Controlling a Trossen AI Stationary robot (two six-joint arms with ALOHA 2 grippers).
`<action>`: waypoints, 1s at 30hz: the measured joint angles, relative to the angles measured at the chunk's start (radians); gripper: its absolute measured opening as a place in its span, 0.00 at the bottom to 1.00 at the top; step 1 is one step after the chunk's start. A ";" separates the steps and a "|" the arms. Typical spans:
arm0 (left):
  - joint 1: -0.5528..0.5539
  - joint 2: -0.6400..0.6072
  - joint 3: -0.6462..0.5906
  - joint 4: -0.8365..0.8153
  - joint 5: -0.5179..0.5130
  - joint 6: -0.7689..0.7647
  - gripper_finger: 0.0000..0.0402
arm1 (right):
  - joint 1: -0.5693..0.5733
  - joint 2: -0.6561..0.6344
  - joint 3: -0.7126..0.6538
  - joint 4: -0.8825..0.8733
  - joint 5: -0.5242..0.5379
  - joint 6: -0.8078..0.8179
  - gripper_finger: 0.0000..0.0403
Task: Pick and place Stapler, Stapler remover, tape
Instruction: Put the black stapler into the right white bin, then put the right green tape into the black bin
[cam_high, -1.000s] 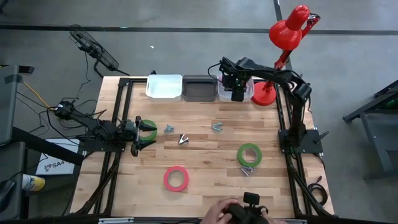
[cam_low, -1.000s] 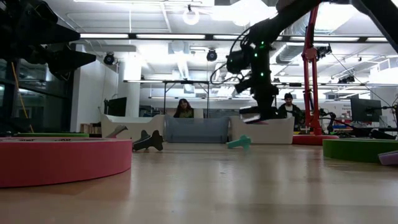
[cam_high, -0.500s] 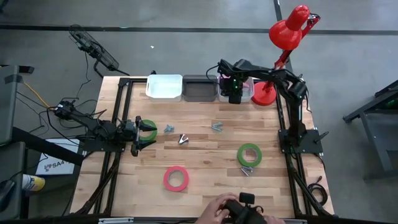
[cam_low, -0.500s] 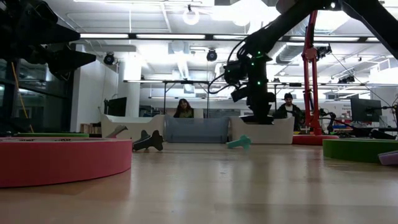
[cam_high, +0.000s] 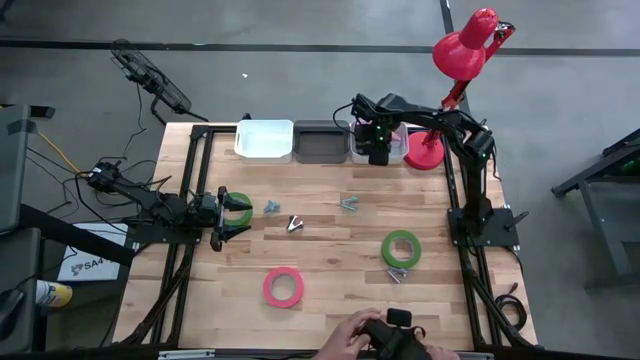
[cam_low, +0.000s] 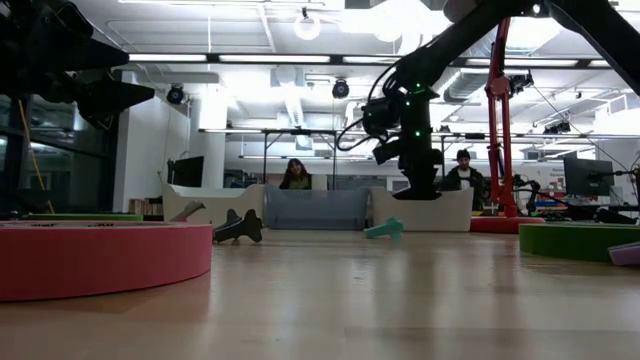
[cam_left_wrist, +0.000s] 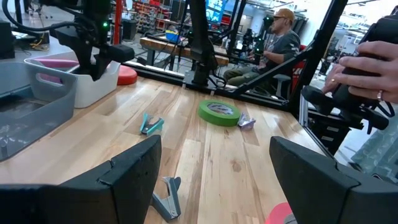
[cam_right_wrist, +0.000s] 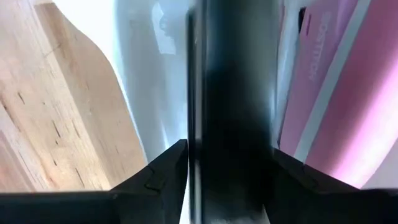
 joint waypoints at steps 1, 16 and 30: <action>0.000 0.000 0.000 0.000 0.000 0.000 0.74 | 0.000 0.000 0.000 -0.001 0.000 0.000 0.41; 0.000 0.000 0.000 0.000 0.000 0.000 0.74 | 0.000 -0.001 0.000 -0.002 0.000 -0.002 0.42; 0.000 0.000 0.000 0.000 0.000 0.000 0.74 | 0.000 -0.015 0.000 -0.007 0.040 0.023 0.55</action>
